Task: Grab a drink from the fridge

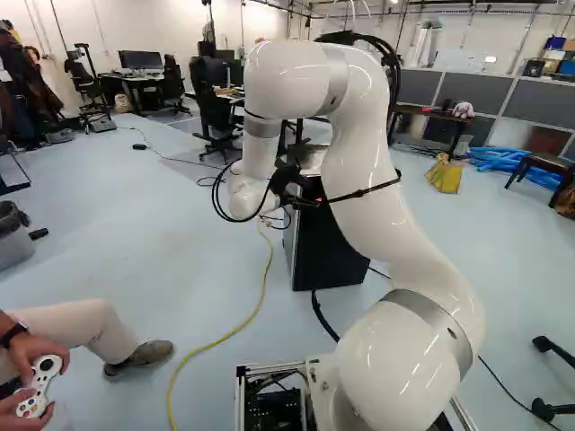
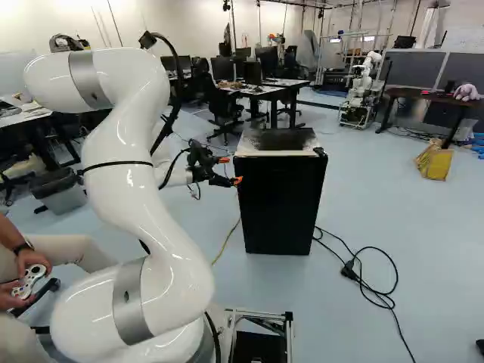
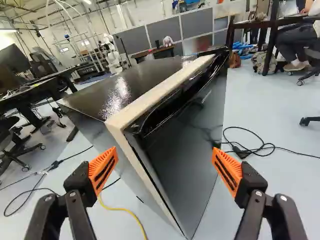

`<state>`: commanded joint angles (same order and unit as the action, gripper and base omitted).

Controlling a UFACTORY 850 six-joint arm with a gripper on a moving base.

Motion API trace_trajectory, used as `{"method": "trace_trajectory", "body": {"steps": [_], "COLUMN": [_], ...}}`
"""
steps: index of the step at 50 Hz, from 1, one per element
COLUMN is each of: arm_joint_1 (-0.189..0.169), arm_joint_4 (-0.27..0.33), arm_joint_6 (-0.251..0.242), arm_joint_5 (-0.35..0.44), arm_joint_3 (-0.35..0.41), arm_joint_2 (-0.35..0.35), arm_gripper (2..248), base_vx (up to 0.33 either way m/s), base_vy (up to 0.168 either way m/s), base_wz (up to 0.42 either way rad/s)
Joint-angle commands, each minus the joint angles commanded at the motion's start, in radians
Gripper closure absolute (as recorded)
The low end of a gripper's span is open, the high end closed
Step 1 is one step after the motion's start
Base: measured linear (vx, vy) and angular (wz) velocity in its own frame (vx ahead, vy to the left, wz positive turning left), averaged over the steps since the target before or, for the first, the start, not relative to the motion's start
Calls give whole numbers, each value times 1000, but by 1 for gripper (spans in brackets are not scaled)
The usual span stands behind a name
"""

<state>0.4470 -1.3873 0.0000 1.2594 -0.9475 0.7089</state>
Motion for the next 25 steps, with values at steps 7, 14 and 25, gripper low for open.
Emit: {"method": "trace_trajectory", "body": {"steps": [7, 14, 25], "arm_joint_1": [-6, -7, -8], "arm_joint_4": [0, 0, 0], "arm_joint_6": [0, 0, 0], "arm_joint_5": [0, 0, 0], "arm_joint_3": [0, -1, -1], "arm_joint_2": [0, 0, 0], "arm_gripper": [3, 3, 3], "base_vx": [0, 0, 0], "base_vy": [0, 0, 0], "base_wz": [0, 0, 0]}}
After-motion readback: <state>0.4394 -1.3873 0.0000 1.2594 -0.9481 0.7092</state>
